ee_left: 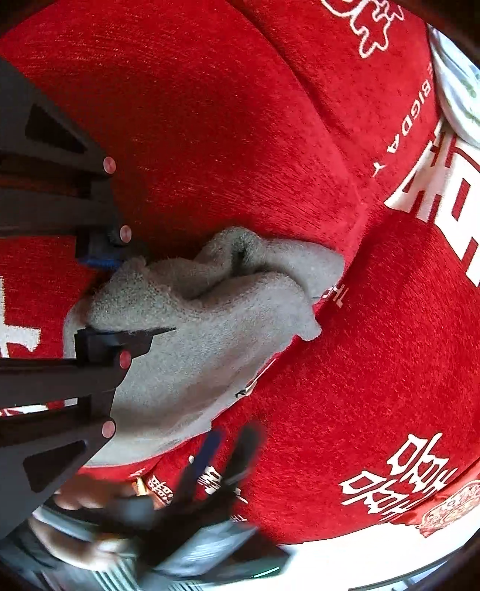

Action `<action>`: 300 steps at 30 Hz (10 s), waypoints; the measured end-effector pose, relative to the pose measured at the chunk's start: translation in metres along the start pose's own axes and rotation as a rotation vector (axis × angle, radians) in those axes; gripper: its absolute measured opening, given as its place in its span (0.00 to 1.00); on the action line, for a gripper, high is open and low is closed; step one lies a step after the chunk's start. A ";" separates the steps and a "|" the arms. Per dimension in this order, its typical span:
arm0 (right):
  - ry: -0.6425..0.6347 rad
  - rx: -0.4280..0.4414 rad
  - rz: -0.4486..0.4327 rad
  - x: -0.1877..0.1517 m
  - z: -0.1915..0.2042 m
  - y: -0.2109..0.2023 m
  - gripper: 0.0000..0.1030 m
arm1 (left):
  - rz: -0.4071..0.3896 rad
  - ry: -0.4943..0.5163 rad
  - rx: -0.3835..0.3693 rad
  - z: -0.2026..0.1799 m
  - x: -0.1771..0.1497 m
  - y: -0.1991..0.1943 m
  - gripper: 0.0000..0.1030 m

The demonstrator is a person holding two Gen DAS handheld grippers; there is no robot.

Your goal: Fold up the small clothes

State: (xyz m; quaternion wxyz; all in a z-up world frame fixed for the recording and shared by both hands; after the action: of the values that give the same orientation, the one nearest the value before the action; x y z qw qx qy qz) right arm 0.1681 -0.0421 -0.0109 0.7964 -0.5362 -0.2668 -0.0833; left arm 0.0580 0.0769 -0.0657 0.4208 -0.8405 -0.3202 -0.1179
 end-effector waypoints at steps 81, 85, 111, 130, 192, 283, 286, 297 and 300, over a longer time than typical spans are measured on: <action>0.251 0.290 -0.067 0.048 -0.117 -0.069 0.18 | 0.122 0.647 0.258 -0.212 -0.056 0.025 0.10; 0.261 0.297 -0.075 0.045 -0.131 -0.076 0.18 | 0.132 0.676 0.260 -0.224 -0.064 0.033 0.10; 0.319 0.329 -0.140 0.024 -0.218 -0.112 0.18 | 0.191 0.828 0.238 -0.295 -0.107 0.077 0.10; 0.369 0.332 -0.154 0.014 -0.260 -0.116 0.18 | 0.246 0.876 0.248 -0.317 -0.125 0.110 0.10; 0.556 0.180 -0.144 -0.033 -0.319 -0.111 0.64 | 0.265 0.884 0.224 -0.303 -0.151 0.127 0.82; 0.325 0.096 -0.060 -0.102 -0.181 -0.113 0.43 | 0.306 0.348 0.019 -0.180 -0.051 0.105 0.54; 0.319 0.093 -0.057 -0.105 -0.177 -0.114 0.43 | 0.305 0.348 0.019 -0.178 -0.054 0.101 0.54; 0.303 0.086 -0.054 -0.122 -0.160 -0.123 0.43 | 0.293 0.344 0.014 -0.169 -0.069 0.080 0.54; 0.298 0.083 -0.056 -0.127 -0.154 -0.127 0.43 | 0.290 0.347 0.015 -0.167 -0.074 0.073 0.54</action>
State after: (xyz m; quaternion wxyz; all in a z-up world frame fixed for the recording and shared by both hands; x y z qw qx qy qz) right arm 0.0594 -0.2524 -0.0172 0.8461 -0.4768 -0.1638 -0.1728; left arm 0.0598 -0.1185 -0.0432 0.4883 -0.8418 -0.1199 -0.1966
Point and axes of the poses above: each gripper's, at about its wrist camera, not at the fingertips, and y roughly the way its jaws point, z to its left, x to its top, the point moved 9 cm from there along y, roughly the way its jaws point, and after that the axes turned 2 degrees about y, right-handed, at the moved point
